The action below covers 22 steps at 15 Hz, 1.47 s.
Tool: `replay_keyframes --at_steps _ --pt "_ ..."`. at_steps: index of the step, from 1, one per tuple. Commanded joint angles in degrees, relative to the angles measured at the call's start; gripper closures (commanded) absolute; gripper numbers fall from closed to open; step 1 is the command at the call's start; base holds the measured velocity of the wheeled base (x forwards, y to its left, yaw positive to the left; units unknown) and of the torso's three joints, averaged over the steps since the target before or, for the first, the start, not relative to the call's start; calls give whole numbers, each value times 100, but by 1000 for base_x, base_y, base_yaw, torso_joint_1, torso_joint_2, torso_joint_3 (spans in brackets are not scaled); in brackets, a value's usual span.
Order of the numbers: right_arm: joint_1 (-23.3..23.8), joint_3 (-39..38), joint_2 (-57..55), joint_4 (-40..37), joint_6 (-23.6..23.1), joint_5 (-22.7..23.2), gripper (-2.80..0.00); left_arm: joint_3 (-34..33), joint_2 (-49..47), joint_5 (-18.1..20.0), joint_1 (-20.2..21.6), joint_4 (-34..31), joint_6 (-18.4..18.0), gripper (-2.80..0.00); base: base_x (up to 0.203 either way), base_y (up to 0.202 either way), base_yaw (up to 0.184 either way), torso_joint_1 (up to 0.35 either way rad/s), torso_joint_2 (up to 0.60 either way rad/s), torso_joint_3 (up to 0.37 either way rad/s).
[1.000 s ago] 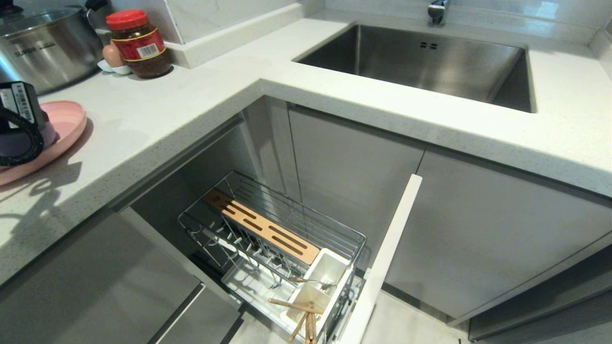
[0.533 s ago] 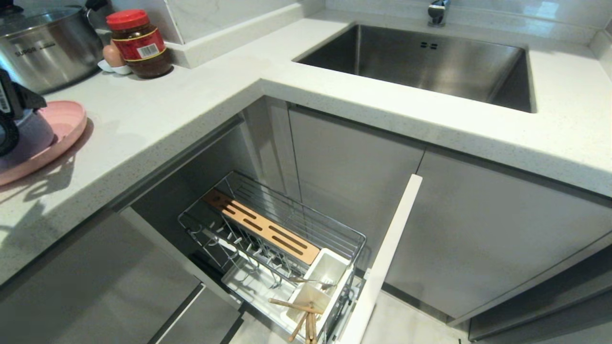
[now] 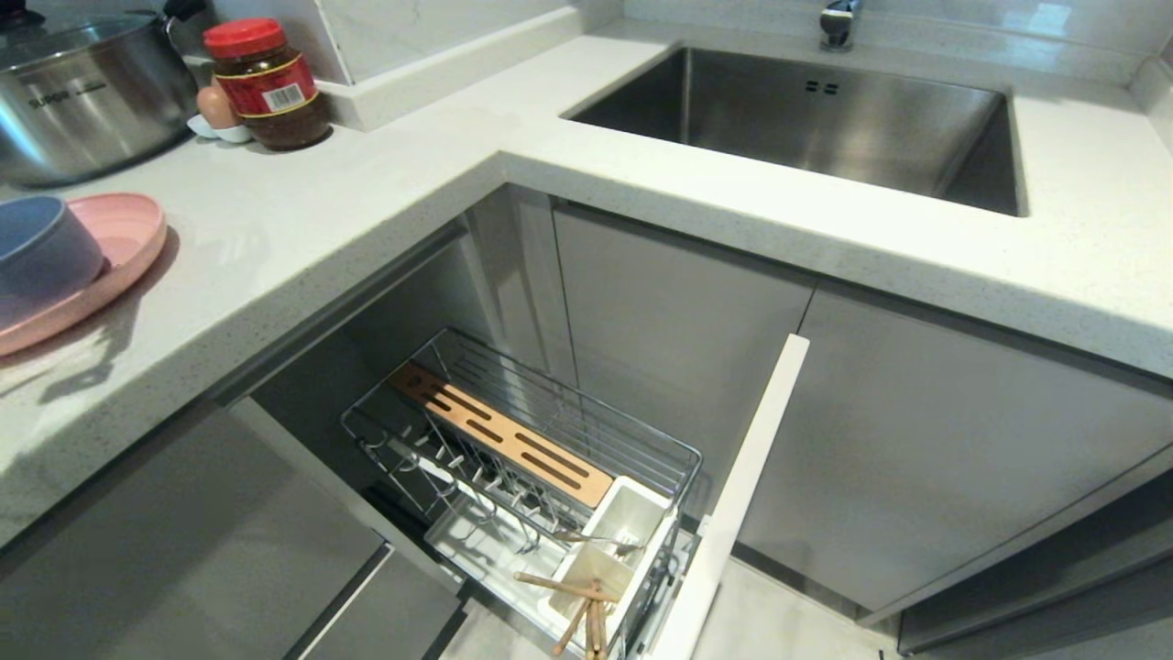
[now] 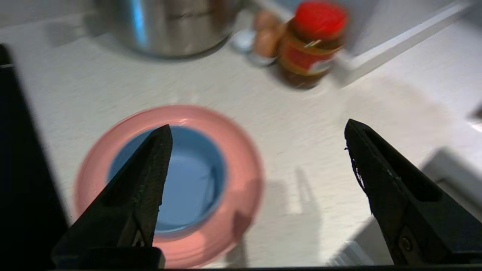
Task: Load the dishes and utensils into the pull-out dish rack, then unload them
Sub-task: Take the fork out of the cupboard
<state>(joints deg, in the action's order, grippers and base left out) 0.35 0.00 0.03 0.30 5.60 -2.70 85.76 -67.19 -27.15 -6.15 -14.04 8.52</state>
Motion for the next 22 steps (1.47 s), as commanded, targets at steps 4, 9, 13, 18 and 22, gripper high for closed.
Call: replay_keyframes --at_steps 4,9,13,18,22 --pt "0 0 15 5 3 -3 0 -66 485 -11 -1136 272 510 0 0 0 0 0 0 0" --pt "0 0 15 5 3 -3 0 -263 533 -29 -2835 105 980 0 0 0 0 0 0 0" --pt "0 0 19 5 3 -3 0 -622 95 -36 -3875 -418 1423 0 0 0 0 0 0 0" --pt "0 0 15 5 3 -3 0 -1143 -678 -22 -4487 -1058 1665 0 0 0 0 0 0 0" --pt "0 0 15 5 3 -3 0 -1944 -1024 64 -4620 -1026 1056 0 0 0 0 0 0 0"
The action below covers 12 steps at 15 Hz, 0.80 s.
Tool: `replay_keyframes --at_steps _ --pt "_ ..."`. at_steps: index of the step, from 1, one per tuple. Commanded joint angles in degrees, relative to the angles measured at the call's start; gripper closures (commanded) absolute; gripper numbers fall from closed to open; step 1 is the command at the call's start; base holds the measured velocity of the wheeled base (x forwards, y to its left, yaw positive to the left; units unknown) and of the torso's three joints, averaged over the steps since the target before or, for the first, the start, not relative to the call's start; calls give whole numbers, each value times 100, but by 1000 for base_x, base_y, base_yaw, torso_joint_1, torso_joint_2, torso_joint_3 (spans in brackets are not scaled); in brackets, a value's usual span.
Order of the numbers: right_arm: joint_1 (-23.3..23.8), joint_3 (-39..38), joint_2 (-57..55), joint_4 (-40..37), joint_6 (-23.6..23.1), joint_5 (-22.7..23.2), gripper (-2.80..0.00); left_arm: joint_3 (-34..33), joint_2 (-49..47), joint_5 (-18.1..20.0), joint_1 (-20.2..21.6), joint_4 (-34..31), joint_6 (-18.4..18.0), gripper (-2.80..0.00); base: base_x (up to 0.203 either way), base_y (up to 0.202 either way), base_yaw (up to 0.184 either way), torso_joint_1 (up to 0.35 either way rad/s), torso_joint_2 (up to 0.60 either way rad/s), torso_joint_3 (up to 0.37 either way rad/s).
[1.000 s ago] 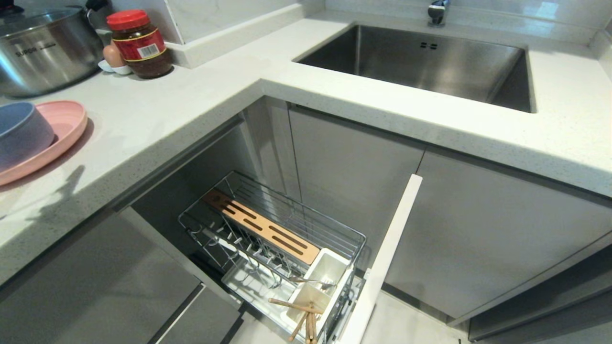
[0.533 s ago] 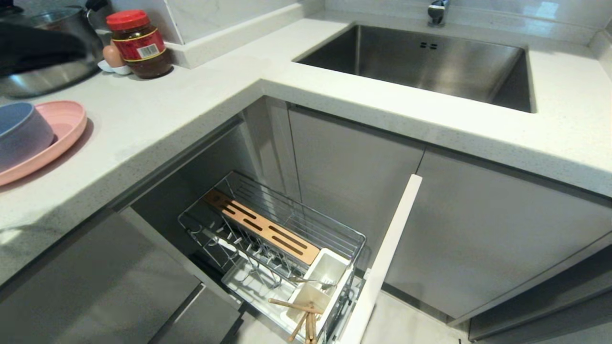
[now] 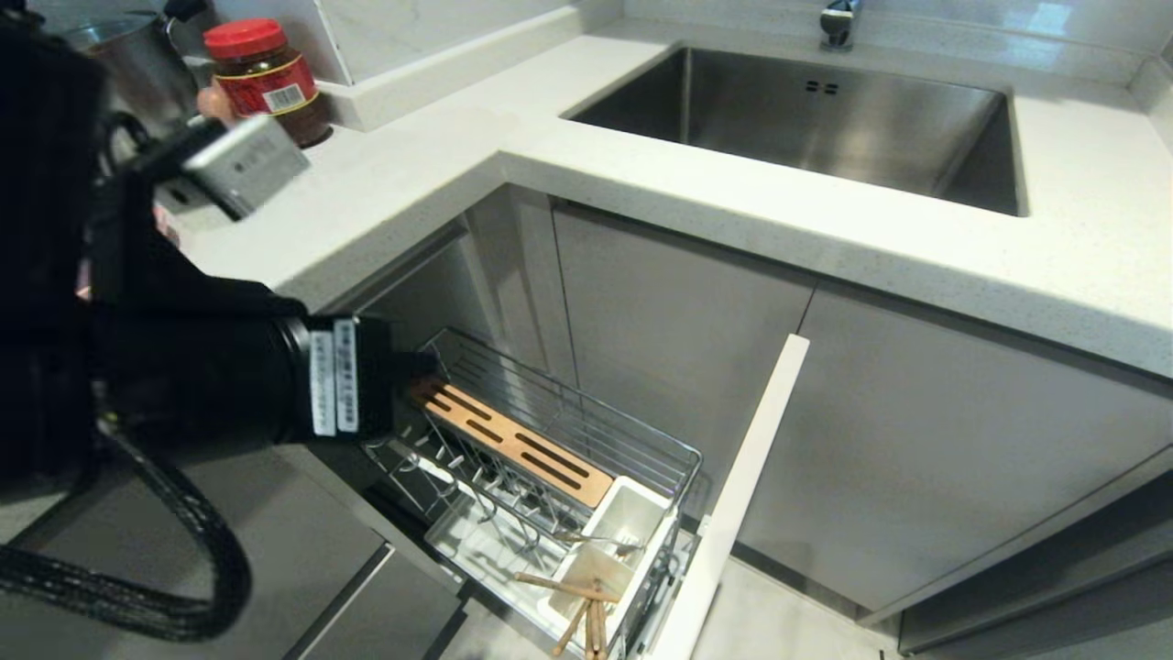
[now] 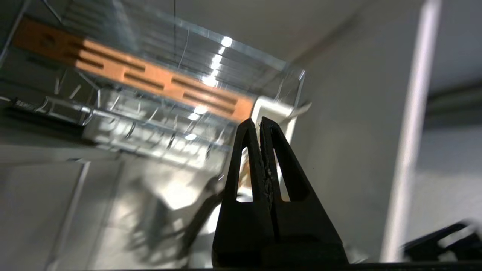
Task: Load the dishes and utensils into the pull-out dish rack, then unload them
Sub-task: Take the fork out of the cupboard
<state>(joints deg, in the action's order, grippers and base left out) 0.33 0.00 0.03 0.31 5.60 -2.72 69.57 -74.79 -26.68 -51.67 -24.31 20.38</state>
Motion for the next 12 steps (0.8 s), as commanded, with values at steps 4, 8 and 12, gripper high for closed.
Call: replay_keyframes --at_steps 4,8,12 --pt "2 0 15 5 3 -1 0 -909 -541 612 -204 21 -658 0 0 0 0 0 0 0" --pt "2 0 24 5 3 -1 0 -1391 -940 722 -247 341 -1014 0 0 0 0 0 0 0" --pt "2 0 15 5 3 -1 0 -1875 -1319 683 -256 1224 -1348 -280 0 0 0 0 0 0"
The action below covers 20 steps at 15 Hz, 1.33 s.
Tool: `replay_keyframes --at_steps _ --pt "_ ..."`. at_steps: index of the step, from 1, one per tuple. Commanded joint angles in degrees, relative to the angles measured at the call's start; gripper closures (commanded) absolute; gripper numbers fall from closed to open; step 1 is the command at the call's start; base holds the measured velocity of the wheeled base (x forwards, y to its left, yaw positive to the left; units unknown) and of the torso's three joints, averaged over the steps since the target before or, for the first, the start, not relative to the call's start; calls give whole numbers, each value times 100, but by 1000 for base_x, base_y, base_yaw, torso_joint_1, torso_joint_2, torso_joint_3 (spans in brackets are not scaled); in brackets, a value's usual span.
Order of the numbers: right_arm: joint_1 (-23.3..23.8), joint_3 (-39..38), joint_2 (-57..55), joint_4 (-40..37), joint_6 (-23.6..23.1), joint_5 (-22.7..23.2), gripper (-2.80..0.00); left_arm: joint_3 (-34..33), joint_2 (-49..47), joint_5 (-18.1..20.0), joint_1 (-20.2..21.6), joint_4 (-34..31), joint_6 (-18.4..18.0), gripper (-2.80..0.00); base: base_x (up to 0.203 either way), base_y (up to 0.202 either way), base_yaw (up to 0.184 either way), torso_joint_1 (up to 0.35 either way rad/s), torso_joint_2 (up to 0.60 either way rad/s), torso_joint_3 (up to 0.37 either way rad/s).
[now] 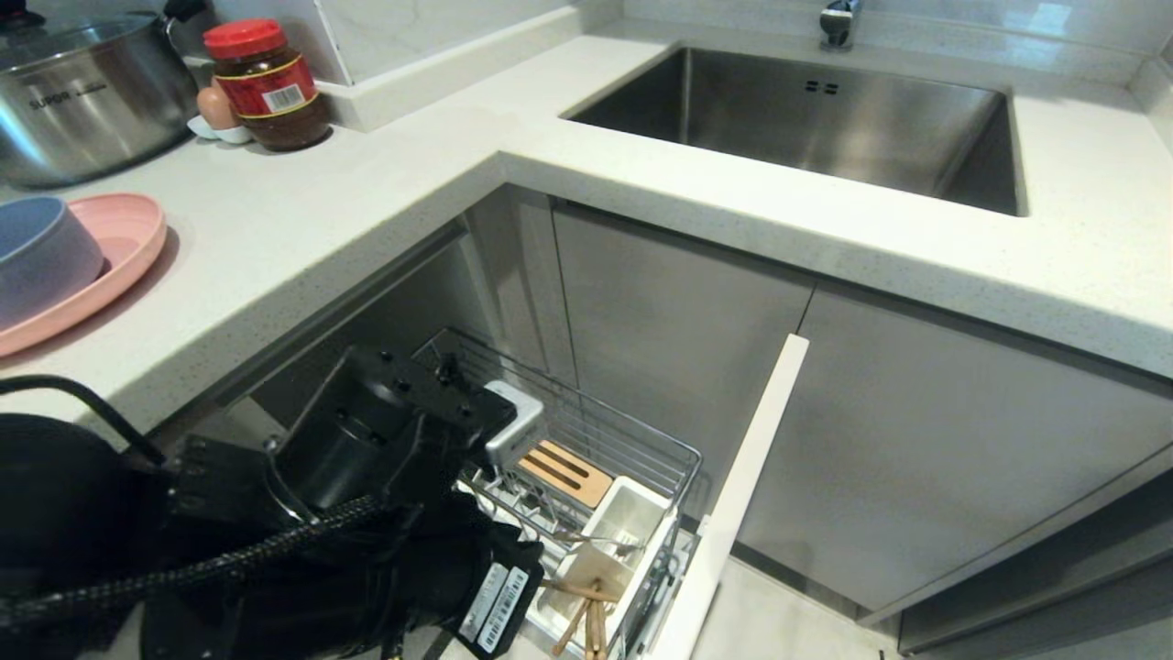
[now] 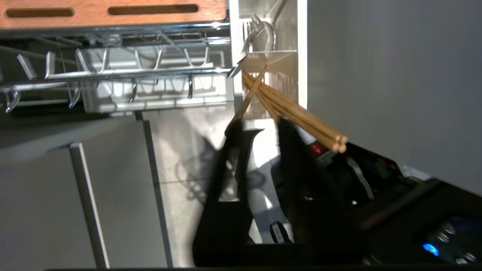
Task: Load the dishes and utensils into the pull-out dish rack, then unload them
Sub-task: Take the fork out of the cupboard
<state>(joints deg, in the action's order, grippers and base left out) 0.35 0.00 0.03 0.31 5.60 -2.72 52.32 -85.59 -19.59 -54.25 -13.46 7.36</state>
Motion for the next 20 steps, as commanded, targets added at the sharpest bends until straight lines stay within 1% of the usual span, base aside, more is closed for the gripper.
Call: replay_keyframes --at_steps 1,5,6,8,9,10,12,15,20 --pt "0 0 15 4 3 -1 0 -152 -322 -27 2 167 -50 -280 0 0 0 0 0 0" --pt "0 0 23 4 3 -1 0 -231 -624 -37 33 198 -79 -280 0 0 0 0 0 0" --pt "0 0 18 4 3 -1 0 -261 -714 -43 54 298 -102 -280 0 0 0 0 0 0" --pt "0 0 24 4 3 -1 0 -404 -886 -45 201 701 -368 -280 0 0 0 0 0 0" --pt "0 0 15 4 3 -1 0 -494 -1003 -45 365 986 -558 -280 0 0 0 0 0 0" --pt "0 0 15 4 3 -1 0 -553 -1135 -45 497 1325 -674 -280 0 0 0 0 0 0" --pt "0 0 15 4 3 -1 0 -600 -1384 -45 644 1766 -855 -280 0 0 0 0 0 0" --pt "0 0 16 4 3 0 0 -644 -1689 -45 764 2198 -903 -280 0 0 0 0 0 0" --pt "0 0 15 4 3 -1 0 -651 -1794 -45 765 2363 -894 -280 0 0 0 0 0 0"
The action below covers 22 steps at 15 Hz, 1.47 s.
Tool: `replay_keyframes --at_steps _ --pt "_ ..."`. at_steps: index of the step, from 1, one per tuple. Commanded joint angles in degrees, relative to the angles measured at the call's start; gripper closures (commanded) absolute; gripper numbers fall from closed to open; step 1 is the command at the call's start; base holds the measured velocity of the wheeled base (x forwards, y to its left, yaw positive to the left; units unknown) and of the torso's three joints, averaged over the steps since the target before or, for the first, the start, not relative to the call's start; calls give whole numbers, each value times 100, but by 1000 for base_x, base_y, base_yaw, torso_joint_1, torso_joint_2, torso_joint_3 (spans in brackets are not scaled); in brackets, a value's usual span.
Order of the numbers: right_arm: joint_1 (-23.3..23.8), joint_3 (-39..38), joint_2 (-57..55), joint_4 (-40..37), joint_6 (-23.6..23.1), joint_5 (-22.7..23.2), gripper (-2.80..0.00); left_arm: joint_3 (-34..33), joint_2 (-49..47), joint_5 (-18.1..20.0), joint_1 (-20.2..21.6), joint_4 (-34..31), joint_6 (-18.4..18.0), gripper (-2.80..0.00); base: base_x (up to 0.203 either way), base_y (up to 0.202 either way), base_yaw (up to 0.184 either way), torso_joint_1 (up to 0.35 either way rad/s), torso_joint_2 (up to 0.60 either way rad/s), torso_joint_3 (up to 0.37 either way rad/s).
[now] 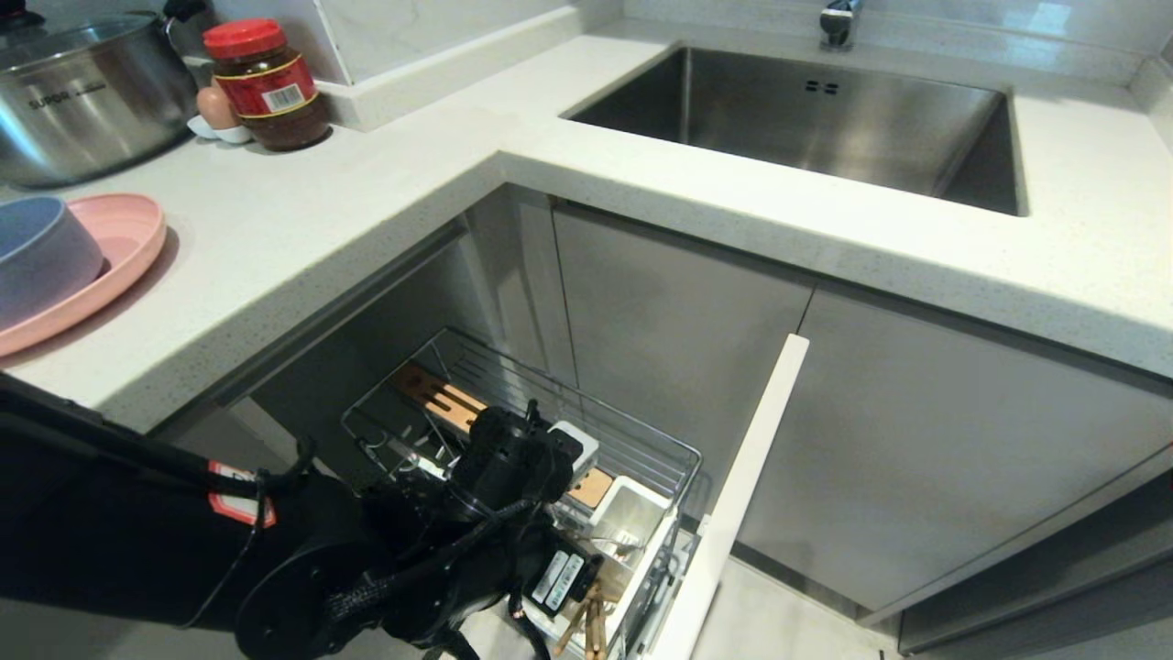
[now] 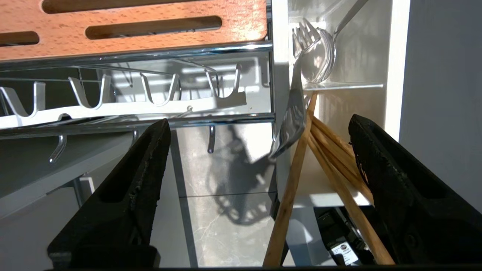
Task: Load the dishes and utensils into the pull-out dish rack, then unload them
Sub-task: Take the fork out of the cupboard
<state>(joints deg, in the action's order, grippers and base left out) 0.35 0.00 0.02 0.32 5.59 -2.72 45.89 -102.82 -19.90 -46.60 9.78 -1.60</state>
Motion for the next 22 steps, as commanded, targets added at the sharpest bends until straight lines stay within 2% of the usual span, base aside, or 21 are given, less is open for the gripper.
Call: replay_keyframes --at_steps 1,12,13,22 --pt "0 0 15 3 3 -1 0 -9 -98 -14 2 50 1 -280 0 0 0 0 0 0" --pt "0 0 15 3 3 -1 0 -9 -265 -14 2 349 37 -280 0 0 0 0 0 0" --pt "0 0 15 3 3 -1 0 -9 -265 -14 2 349 37 0 0 0 0 0 0 0" --pt "0 0 17 3 3 1 0 -1 -265 -14 -9 358 45 0 0 0 0 0 0 0"
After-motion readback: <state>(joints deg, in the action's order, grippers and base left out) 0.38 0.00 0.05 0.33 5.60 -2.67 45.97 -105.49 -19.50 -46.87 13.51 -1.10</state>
